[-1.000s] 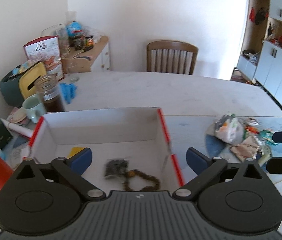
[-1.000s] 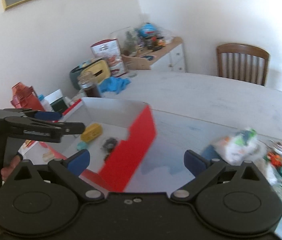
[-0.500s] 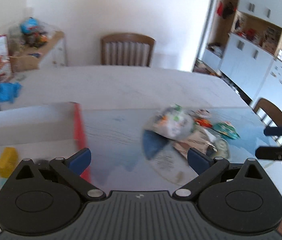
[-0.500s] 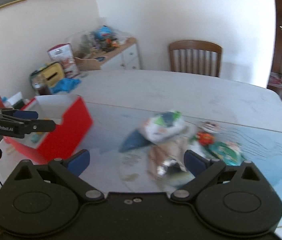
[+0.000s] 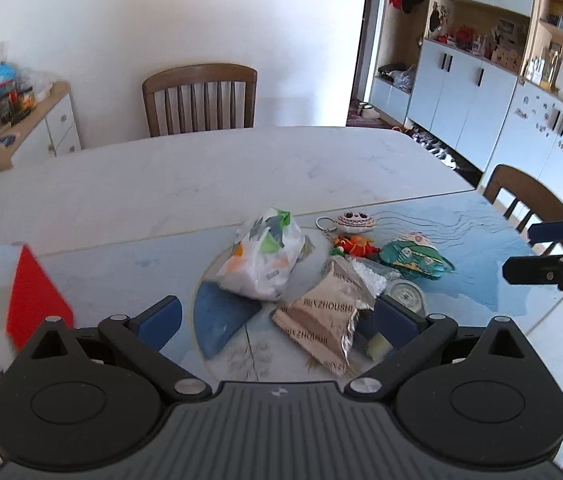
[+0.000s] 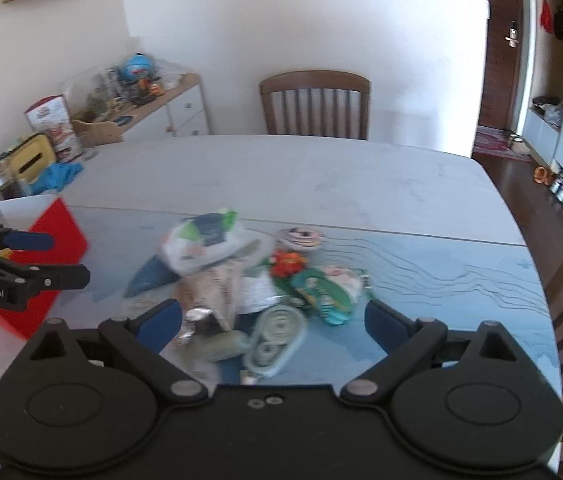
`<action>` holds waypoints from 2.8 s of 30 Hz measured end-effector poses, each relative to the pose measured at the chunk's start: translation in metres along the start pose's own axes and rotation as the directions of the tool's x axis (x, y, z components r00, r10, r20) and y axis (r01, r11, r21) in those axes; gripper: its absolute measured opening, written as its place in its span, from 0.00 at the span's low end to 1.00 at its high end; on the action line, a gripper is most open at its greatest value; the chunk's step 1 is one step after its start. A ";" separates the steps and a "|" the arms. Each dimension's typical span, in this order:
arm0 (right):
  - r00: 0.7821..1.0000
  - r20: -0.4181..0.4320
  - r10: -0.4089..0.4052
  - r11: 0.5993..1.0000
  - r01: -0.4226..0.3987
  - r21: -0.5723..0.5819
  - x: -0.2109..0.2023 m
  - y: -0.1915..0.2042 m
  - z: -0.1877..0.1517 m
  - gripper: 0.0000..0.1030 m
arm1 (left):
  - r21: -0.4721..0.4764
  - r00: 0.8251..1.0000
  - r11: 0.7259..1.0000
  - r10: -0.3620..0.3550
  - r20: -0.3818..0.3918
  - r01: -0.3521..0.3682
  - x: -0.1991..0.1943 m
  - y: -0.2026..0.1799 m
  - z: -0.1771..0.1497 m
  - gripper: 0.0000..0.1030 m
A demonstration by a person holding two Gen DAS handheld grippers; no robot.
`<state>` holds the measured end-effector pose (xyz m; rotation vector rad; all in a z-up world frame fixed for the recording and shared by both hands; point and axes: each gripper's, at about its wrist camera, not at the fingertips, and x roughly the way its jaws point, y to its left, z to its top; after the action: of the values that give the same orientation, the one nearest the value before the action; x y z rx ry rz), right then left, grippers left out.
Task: Organize objects
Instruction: 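Withdraw both grippers from the box back toward the table items, then lower the left gripper onto the ZHOUSHI snack packet while the right gripper approaches the green plush, then close the left gripper on the ZHOUSHI packet while the right gripper grasps the green plush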
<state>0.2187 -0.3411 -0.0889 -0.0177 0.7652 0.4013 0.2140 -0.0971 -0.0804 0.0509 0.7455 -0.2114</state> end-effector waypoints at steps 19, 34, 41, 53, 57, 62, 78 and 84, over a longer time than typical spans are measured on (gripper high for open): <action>0.993 -0.114 0.008 1.000 -0.010 -0.010 0.075 -0.052 0.010 0.92 | 0.129 0.995 0.991 -0.033 -0.091 0.045 0.088 -0.040 0.002 1.00; 0.988 -0.150 0.036 0.999 -0.036 0.003 0.128 -0.059 0.018 0.90 | 0.121 0.989 0.989 -0.067 -0.130 0.083 0.116 -0.044 -0.005 0.99; 0.986 -0.160 0.056 0.998 -0.052 0.026 0.140 -0.060 0.018 0.85 | 0.118 0.987 0.987 -0.094 -0.131 0.109 0.119 -0.047 -0.004 0.83; 0.987 -0.155 0.041 0.999 -0.039 0.013 0.143 -0.056 0.018 0.56 | 0.123 0.991 0.989 -0.075 -0.108 0.088 0.114 -0.049 -0.002 0.62; 0.990 -0.142 0.026 1.000 -0.027 -0.010 0.139 -0.053 0.018 0.49 | 0.116 0.992 0.989 -0.077 -0.103 0.089 0.113 -0.046 -0.001 0.56; 0.989 -0.146 0.029 1.000 -0.029 -0.002 0.136 -0.053 0.018 0.49 | 0.128 0.987 0.983 -0.122 -0.105 0.135 0.107 -0.040 0.002 0.55; 0.988 -0.146 0.050 0.999 -0.047 0.026 0.129 -0.056 0.019 0.49 | 0.180 0.962 0.954 -0.210 -0.172 0.241 0.124 -0.029 -0.005 0.82; 0.987 -0.155 0.048 0.999 -0.043 0.033 0.133 -0.059 0.016 0.48 | 0.145 0.966 0.961 -0.214 -0.146 0.235 0.122 -0.027 -0.002 0.62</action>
<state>0.3365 -0.3470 -0.1749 -0.0036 0.9275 0.4356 0.2938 -0.1439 -0.1637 0.1354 0.8621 -0.4894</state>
